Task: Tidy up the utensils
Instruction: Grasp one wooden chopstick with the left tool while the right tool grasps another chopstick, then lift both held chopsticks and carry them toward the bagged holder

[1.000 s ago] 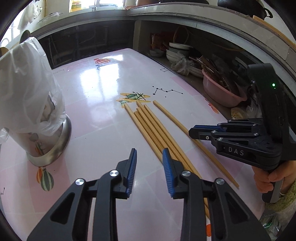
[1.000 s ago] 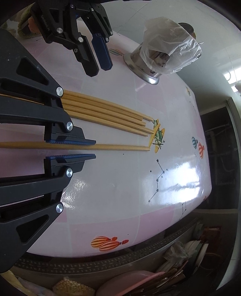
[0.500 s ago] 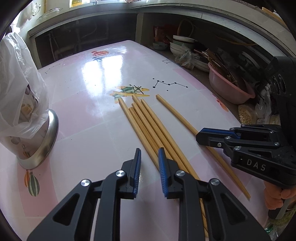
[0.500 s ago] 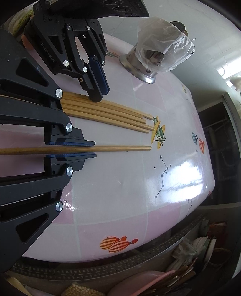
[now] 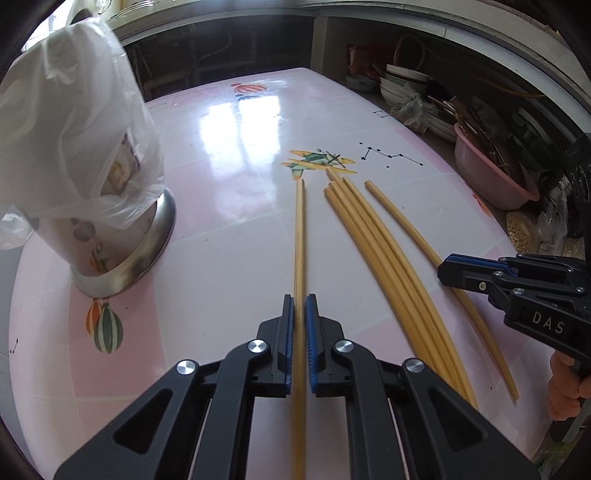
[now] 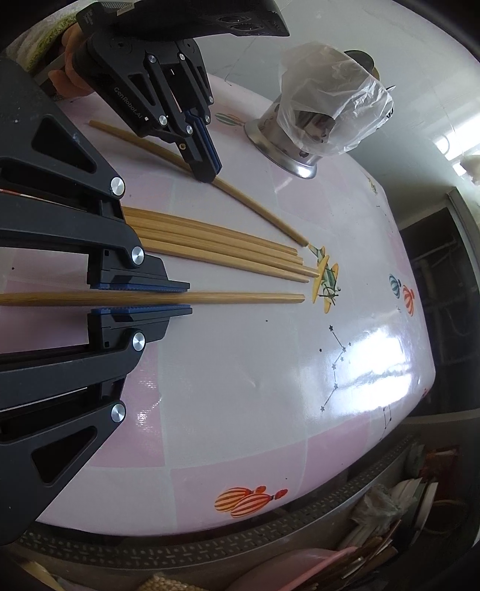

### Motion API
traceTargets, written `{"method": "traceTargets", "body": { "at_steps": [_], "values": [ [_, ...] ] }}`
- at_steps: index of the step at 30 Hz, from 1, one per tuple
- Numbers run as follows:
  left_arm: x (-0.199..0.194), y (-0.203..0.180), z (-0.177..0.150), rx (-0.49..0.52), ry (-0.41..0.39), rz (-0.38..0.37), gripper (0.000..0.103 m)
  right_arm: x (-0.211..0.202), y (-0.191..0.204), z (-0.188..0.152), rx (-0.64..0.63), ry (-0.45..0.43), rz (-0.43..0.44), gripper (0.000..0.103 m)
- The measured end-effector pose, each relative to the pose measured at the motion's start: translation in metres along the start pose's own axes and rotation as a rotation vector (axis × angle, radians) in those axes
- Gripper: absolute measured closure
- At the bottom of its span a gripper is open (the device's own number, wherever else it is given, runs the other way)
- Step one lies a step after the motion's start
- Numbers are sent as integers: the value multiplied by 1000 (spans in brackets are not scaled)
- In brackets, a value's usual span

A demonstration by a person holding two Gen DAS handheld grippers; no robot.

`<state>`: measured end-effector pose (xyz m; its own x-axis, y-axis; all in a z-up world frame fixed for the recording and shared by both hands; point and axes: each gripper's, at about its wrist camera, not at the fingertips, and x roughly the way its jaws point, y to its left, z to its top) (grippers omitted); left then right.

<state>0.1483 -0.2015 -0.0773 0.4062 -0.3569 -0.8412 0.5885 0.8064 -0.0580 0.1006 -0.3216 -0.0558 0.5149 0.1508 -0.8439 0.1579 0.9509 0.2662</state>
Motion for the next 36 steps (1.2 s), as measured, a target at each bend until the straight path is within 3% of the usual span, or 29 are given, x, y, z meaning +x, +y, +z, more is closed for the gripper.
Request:
{"method": "traceTargets", "body": {
  "at_steps": [6, 14, 21, 31, 36],
  "values": [
    [-19, 22, -24, -56, 45, 16, 97, -6, 4, -11, 6, 52, 16, 98],
    [-37, 38, -44, -110, 131, -17, 97, -9, 11, -19, 8, 93, 32, 97],
    [-44, 41, -29, -77, 121, -31, 94, -6, 9, -11, 9, 94, 43, 94],
    [-15, 43, 6, 23, 154, 25, 92, -8, 5, -12, 6, 85, 57, 94],
    [-5, 43, 17, 21, 165, 11, 92, -9, 3, -12, 8, 82, 64, 95]
  ]
}}
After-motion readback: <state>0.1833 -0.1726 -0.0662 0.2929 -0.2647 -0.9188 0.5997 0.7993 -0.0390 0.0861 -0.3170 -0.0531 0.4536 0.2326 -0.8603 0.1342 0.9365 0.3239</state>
